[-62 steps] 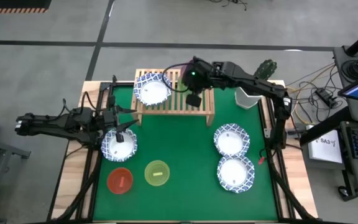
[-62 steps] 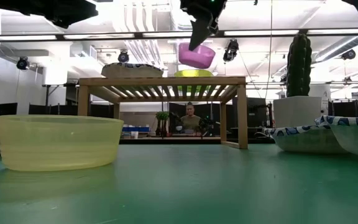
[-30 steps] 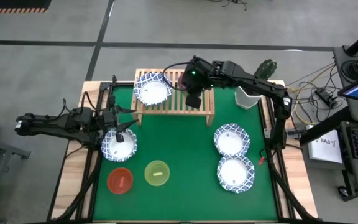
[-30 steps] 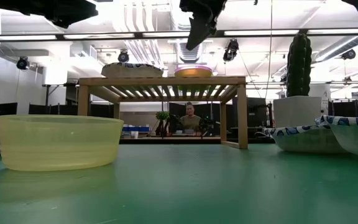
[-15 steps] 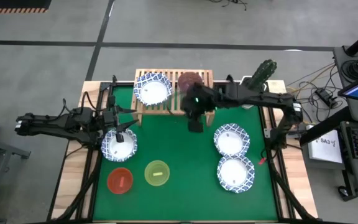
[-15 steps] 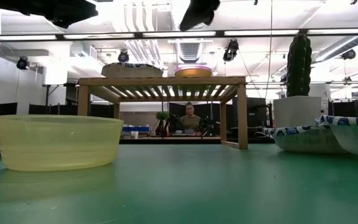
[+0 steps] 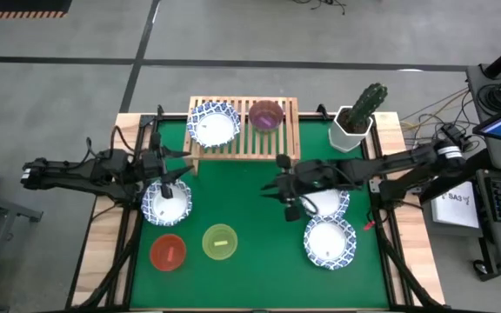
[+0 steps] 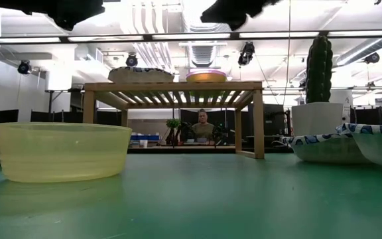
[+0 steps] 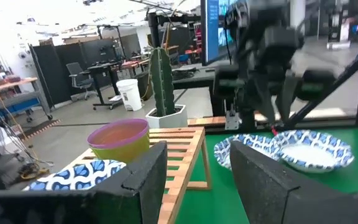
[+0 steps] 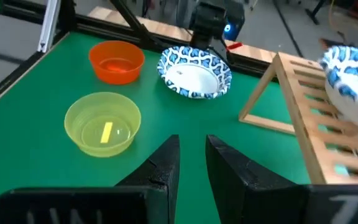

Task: Place and stack bowls onto a shelf
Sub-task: Stack the blue patterned bowl on top of the blue patterned bowl on the shelf

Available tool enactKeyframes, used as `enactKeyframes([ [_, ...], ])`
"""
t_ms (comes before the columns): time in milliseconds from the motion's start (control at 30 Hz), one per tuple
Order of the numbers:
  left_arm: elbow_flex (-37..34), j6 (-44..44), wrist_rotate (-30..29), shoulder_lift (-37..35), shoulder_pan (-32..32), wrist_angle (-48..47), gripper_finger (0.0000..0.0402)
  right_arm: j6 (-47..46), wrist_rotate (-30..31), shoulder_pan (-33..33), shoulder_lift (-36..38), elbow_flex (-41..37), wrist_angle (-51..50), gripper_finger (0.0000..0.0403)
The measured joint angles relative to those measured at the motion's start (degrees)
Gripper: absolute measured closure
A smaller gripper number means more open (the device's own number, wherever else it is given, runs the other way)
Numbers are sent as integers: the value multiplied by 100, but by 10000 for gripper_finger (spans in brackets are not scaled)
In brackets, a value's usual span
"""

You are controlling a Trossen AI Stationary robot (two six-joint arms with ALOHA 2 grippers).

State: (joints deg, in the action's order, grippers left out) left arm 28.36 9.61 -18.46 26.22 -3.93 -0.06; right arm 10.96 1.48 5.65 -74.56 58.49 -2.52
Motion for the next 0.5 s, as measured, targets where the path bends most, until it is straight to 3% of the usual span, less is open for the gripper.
enactKeyframes([
  [233,0,-1009,23,109,1,53,242,-43,4,-131,1265,-1428,682,335],
  [500,-4,-2274,867,572,-9,445,243,518,8,-269,2701,-1992,774,335],
])
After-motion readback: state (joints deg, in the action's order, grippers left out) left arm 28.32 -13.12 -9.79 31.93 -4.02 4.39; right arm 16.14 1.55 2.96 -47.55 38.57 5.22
